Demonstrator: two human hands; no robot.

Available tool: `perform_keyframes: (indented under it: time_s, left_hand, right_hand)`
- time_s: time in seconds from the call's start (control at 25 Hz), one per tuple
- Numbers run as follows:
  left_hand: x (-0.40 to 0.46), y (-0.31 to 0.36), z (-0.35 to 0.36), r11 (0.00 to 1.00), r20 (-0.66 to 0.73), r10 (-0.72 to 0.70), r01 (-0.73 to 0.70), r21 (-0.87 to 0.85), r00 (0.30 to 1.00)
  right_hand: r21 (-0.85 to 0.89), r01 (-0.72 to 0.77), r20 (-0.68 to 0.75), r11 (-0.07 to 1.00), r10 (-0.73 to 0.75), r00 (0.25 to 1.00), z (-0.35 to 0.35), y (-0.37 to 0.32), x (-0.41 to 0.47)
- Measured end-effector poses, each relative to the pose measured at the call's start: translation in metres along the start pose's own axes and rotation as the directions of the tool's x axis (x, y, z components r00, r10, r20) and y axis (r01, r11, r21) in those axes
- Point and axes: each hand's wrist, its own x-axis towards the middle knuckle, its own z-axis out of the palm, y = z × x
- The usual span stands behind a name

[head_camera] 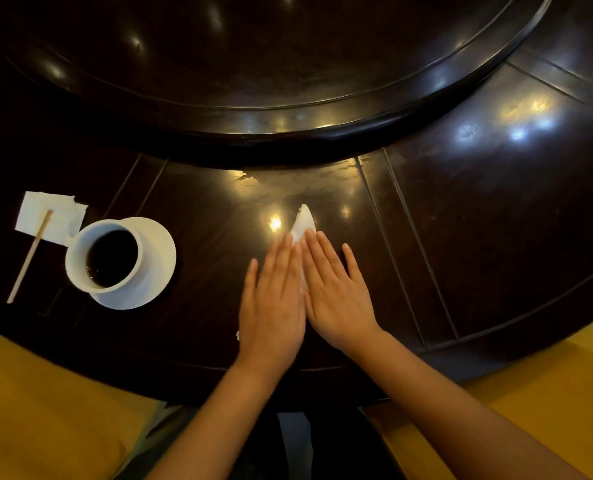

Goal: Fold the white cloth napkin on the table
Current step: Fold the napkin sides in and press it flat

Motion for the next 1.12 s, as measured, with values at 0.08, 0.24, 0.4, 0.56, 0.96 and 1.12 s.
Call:
perform_keyframes:
  time_s: [0.08, 0.24, 0.4, 0.56, 0.96, 1.12]
  left_hand:
    - [-0.018, -0.001, 0.016, 0.999, 0.11, -0.043, 0.043, 0.003, 0.993]
    - [-0.016, -0.005, 0.024, 0.996, 0.163, -0.078, 0.068, 0.061, 0.984]
    - [-0.019, -0.005, 0.024, 0.993, 0.202, -0.074, 0.054, 0.1, 0.977]
    - [-0.022, -0.009, 0.023, 0.992, 0.234, -0.005, -0.024, 0.12, 0.972]
    - [-0.08, -0.047, 0.004, 0.972, 0.296, 0.199, -0.227, 0.062, 0.934]
    - [-0.081, -0.033, 0.001, 0.983, 0.268, 0.106, -0.142, 0.119, 0.958]
  right_hand:
    - [-0.007, 0.033, -0.017, 0.999, -0.033, 0.999, -0.001, 0.002, -0.003]
    - [-0.001, 0.113, -0.017, 0.994, -0.113, 0.993, -0.01, 0.011, 0.007]
    - [0.073, 0.23, 0.116, 0.97, -0.238, 0.964, -0.015, 0.024, 0.025]
    - [-0.033, 0.391, 0.162, 0.92, -0.381, 0.91, -0.022, 0.044, 0.039]
    - [-0.083, 0.561, 0.234, 0.824, -0.531, 0.814, -0.028, 0.065, 0.064]
    - [-0.083, 0.589, 0.213, 0.804, -0.563, 0.799, -0.037, 0.064, 0.054]
